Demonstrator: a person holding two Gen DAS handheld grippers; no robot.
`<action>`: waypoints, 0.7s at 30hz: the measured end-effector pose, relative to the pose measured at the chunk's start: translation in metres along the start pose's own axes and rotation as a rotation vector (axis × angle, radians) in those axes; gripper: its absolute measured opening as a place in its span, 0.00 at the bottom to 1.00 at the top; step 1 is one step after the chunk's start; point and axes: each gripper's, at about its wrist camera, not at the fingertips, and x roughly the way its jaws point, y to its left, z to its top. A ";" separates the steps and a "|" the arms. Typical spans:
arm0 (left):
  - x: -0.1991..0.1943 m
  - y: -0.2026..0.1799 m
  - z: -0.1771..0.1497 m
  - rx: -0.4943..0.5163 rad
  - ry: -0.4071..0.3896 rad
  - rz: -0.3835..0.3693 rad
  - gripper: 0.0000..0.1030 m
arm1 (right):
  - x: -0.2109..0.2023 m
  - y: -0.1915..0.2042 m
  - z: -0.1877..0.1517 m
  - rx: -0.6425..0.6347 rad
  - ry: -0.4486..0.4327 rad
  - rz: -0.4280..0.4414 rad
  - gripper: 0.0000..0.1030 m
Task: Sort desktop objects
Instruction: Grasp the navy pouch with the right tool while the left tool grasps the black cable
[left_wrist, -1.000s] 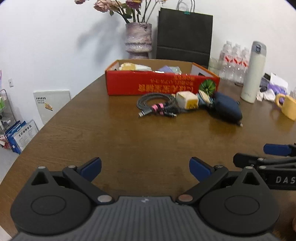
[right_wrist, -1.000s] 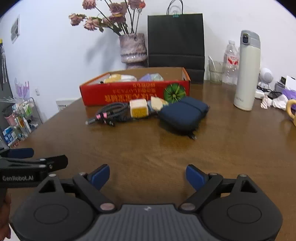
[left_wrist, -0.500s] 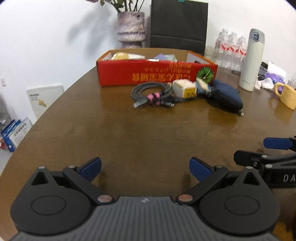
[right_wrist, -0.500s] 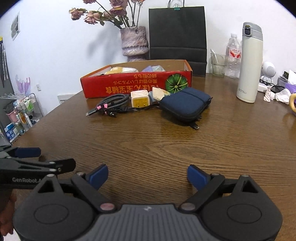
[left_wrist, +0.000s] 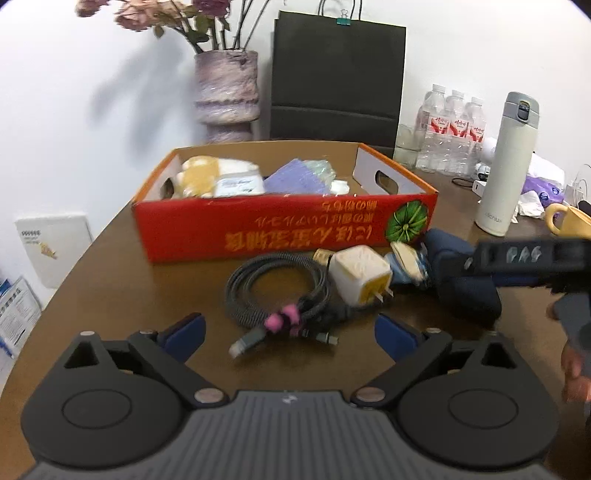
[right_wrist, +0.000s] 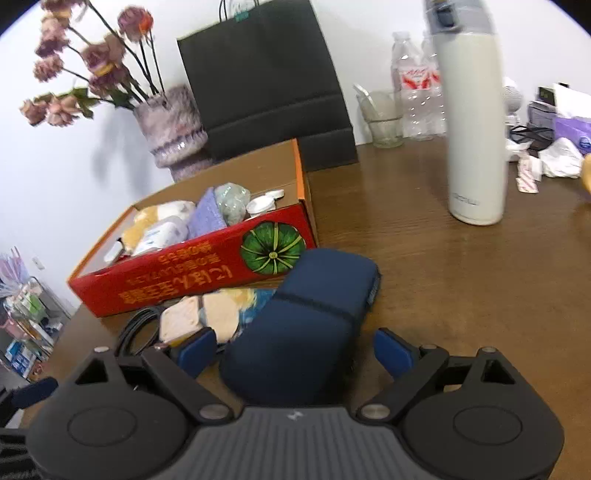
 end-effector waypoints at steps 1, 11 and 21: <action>0.006 -0.001 0.003 0.001 -0.004 0.010 0.94 | 0.008 0.002 0.001 -0.009 0.014 -0.005 0.82; 0.055 -0.003 0.021 -0.020 0.070 -0.046 0.51 | -0.007 -0.003 -0.007 -0.072 -0.051 -0.022 0.28; 0.021 0.023 0.009 -0.160 0.035 -0.058 0.13 | -0.026 -0.019 -0.015 -0.002 -0.046 0.022 0.70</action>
